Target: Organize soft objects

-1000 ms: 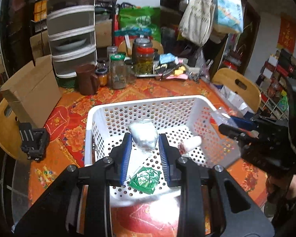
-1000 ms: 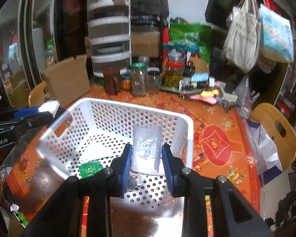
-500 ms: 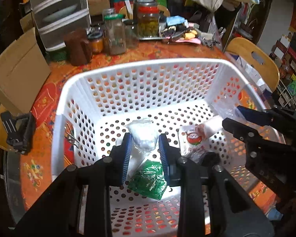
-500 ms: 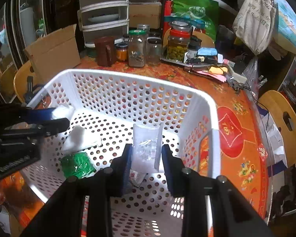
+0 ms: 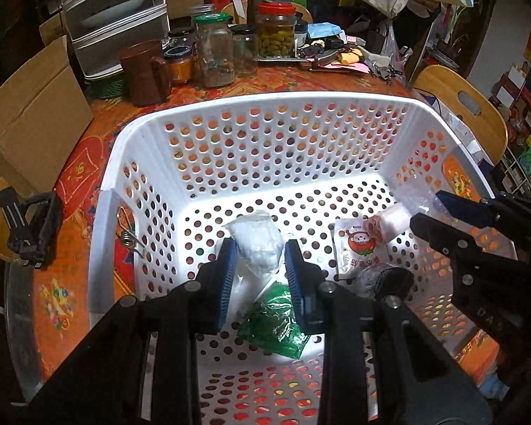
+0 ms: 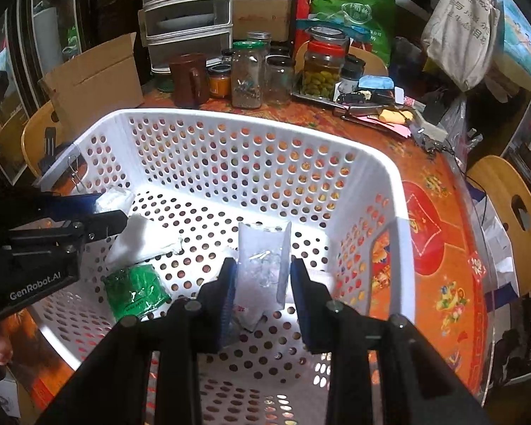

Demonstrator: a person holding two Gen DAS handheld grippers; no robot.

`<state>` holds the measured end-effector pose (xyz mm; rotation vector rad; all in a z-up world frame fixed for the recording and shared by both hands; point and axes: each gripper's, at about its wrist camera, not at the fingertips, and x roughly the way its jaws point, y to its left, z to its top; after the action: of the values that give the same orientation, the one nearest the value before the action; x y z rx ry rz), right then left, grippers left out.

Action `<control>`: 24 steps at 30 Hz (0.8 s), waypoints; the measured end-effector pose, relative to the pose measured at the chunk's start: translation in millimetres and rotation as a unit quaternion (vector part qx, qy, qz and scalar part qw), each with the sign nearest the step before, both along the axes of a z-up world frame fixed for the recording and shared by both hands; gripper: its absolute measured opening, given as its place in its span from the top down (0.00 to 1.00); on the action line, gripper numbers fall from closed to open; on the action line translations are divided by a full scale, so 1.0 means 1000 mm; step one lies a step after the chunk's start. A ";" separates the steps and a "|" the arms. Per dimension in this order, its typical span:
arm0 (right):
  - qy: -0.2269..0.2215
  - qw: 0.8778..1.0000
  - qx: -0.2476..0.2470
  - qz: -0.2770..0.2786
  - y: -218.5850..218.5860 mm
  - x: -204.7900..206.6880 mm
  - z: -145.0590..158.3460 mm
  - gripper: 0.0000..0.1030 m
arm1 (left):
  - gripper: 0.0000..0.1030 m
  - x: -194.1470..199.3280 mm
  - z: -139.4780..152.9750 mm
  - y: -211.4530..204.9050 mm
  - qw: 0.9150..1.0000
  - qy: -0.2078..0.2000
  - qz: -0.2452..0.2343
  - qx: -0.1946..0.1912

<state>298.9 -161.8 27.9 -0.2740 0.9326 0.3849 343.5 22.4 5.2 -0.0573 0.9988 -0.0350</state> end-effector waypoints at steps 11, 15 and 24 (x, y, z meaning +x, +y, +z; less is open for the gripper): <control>-0.037 0.999 0.025 -0.012 -0.016 -0.016 0.021 0.17 | 0.30 -0.016 0.018 0.006 1.000 -0.029 0.002 -0.010; -0.045 0.998 0.042 -0.016 -0.026 -0.025 0.029 0.11 | 0.08 -0.026 0.029 0.004 0.999 -0.046 -0.002 -0.009; -0.073 0.995 0.064 -0.019 -0.044 -0.058 0.047 0.04 | 0.00 -0.081 0.059 0.007 0.996 -0.089 0.005 -0.008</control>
<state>241.3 -205.6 74.9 -0.1650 0.7660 0.3826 262.8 29.0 63.8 -0.0723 0.8198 -0.0385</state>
